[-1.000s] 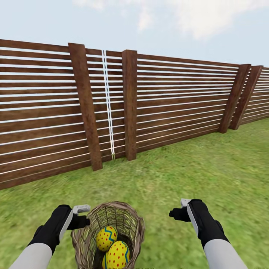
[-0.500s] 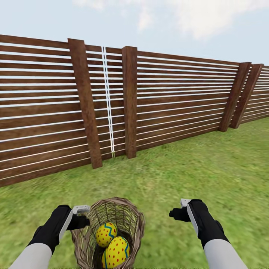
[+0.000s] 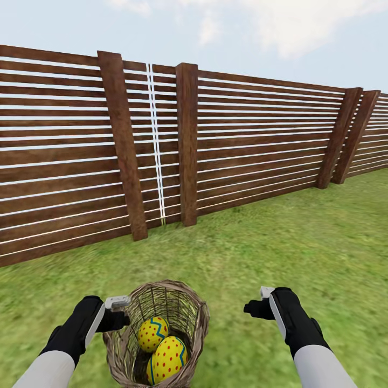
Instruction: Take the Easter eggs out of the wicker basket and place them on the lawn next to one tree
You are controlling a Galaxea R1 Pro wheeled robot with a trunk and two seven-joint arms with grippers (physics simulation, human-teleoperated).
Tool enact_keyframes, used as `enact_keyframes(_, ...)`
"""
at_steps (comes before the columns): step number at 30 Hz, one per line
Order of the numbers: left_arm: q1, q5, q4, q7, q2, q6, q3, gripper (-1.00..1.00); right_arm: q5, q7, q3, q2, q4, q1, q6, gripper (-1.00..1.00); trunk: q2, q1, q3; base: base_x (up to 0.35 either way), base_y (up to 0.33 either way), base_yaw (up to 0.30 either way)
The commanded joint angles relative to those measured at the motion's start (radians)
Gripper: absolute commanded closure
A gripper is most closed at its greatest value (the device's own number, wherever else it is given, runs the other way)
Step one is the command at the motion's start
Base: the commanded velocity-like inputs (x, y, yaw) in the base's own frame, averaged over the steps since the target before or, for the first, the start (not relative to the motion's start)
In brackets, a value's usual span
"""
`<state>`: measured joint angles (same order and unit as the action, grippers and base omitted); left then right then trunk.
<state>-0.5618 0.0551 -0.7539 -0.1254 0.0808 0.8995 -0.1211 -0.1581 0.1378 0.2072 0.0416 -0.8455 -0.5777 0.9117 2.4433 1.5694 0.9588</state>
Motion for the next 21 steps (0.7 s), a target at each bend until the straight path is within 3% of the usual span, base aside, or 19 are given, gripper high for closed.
enact_keyframes(1, 0.0, 0.006, 0.0, -0.008, -0.001, 0.001, -0.002, -1.0, -0.011, 0.009, 0.004, 0.001, -0.001, -0.001, 0.004, -1.0, 0.0, 0.0, 0.001, 0.0, 0.0, 0.0)
enact_keyframes(2, 0.0, 0.007, 0.001, -0.006, 0.0, -0.003, -0.003, -1.0, -0.011, 0.009, 0.004, 0.001, -0.001, -0.001, 0.004, -1.0, 0.0, 0.0, 0.001, 0.0, 0.0, 0.0)
enact_keyframes(3, 0.0, 0.007, 0.002, -0.006, 0.003, -0.004, -0.007, 1.0, -0.011, 0.009, 0.004, 0.001, -0.001, -0.001, 0.004, -1.0, 0.0, 0.0, 0.001, 0.0, 0.0, 0.0)
enact_keyframes(13, 0.0, 0.008, 0.0, -0.005, 0.007, -0.006, -0.009, 1.0, -0.011, 0.009, 0.004, 0.002, -0.001, -0.001, 0.004, -1.0, 0.0, 0.0, 0.001, 0.0, 0.0, 0.0)
enact_keyframes(21, 0.0, 0.008, 0.001, -0.005, 0.008, -0.005, -0.009, 1.0, -0.009, 0.01, 0.004, 0.001, 0.0, -0.001, 0.003, -1.0, -0.056, -0.031, -0.024, 0.0, 0.0, 0.0)
